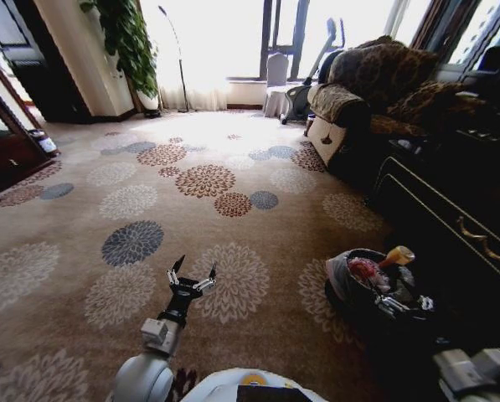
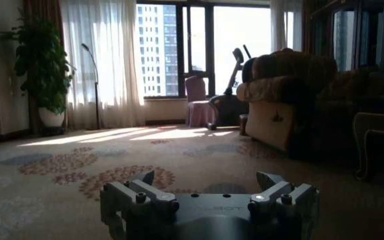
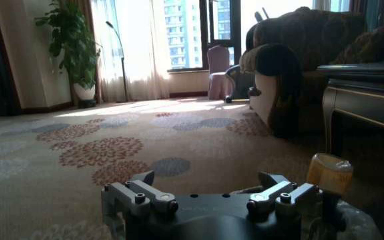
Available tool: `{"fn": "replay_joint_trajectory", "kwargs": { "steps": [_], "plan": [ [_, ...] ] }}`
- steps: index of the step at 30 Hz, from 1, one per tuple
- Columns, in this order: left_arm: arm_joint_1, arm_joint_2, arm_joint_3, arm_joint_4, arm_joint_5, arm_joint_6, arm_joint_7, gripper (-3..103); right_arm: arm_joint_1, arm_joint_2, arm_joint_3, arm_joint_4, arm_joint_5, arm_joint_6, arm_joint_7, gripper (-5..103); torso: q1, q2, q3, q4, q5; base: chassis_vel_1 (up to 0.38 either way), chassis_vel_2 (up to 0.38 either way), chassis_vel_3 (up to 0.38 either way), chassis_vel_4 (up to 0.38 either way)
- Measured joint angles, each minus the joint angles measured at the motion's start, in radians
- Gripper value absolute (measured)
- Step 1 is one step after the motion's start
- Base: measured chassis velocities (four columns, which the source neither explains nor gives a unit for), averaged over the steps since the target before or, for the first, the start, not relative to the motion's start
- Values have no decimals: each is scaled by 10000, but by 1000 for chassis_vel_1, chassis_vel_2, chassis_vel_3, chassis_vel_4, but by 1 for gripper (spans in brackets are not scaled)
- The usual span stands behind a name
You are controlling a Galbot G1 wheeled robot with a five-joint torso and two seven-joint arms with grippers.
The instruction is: Pick up the trash from the ground and place it into the trash bin.
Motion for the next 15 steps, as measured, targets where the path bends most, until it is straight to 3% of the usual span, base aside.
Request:
{"fn": "replay_joint_trajectory", "kwargs": {
  "steps": [11,15],
  "plan": [
    [-153,88,11,315,-7,-295,-125,100,36,46,8,-70,-115,-28,-127,100,0,0,0,6,-1,136,-89,-79,139],
    [-318,195,49,491,-68,-365,-165,100,74,155,81,-132,-140,-27,-118,100,0,0,0,-2,-1,46,-54,-57,63]
  ]
}}
